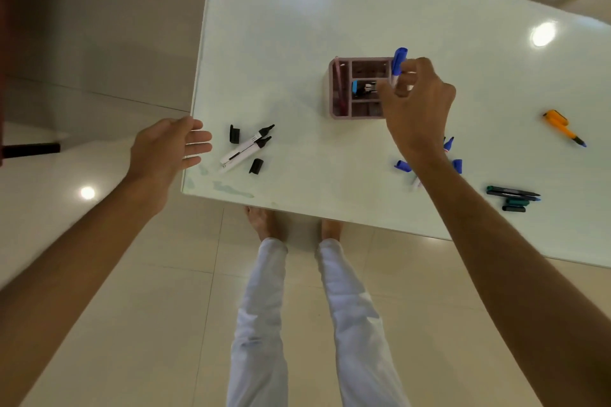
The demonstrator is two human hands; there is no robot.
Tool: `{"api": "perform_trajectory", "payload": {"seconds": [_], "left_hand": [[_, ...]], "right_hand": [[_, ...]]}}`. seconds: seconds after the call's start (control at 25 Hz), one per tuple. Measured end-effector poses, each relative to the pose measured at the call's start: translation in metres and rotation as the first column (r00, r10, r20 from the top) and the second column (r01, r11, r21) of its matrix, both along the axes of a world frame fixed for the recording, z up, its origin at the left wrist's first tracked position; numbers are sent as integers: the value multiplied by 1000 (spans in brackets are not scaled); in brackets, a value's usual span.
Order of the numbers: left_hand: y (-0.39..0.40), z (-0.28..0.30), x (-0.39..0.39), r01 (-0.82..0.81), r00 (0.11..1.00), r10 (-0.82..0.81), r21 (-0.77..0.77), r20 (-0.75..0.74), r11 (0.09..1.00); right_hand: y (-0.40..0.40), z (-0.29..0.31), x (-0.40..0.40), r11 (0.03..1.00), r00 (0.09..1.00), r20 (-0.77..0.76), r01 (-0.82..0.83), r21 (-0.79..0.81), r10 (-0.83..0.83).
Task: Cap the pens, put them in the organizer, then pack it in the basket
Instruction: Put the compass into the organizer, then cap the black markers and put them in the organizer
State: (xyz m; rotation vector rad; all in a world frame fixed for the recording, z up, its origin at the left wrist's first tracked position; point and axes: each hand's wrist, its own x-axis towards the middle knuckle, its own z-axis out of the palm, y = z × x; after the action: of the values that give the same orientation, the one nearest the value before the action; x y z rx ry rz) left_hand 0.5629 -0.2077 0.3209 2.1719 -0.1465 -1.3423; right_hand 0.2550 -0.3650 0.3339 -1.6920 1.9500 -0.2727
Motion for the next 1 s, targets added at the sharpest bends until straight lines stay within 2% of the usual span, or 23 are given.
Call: {"api": "perform_trajectory", "payload": {"seconds": [0.12, 0.2, 0.32, 0.48, 0.6, 0.68, 0.84, 1.0], "left_hand": [[10, -3, 3, 110, 989, -108, -15, 102, 994], [16, -5, 4, 225, 956, -220, -1, 196, 974], [24, -10, 0, 412, 859, -406, 47, 311, 910], [32, -24, -5, 516, 758, -509, 101, 408, 850], [25, -36, -10, 539, 703, -523, 118, 481, 834], [13, -47, -11, 548, 695, -527, 113, 490, 829], [-15, -77, -1, 599, 689, -619, 185, 378, 779], [-27, -86, 9, 624, 625, -672, 263, 396, 736]], "right_hand": [[13, 7, 8, 992, 999, -16, -32, -119, 31], [37, 13, 21, 979, 991, 24, -123, -160, 128], [83, 5, 42, 940, 939, 62, -335, -63, 339], [124, -30, 70, 888, 896, 72, -444, 120, 439], [125, -48, 85, 879, 885, 18, -463, 113, 464], [113, -57, 96, 860, 859, -35, -508, 46, 510], [85, -80, 121, 733, 724, -170, -680, -14, 669], [72, -96, 134, 559, 536, -245, -829, 29, 808]]}}
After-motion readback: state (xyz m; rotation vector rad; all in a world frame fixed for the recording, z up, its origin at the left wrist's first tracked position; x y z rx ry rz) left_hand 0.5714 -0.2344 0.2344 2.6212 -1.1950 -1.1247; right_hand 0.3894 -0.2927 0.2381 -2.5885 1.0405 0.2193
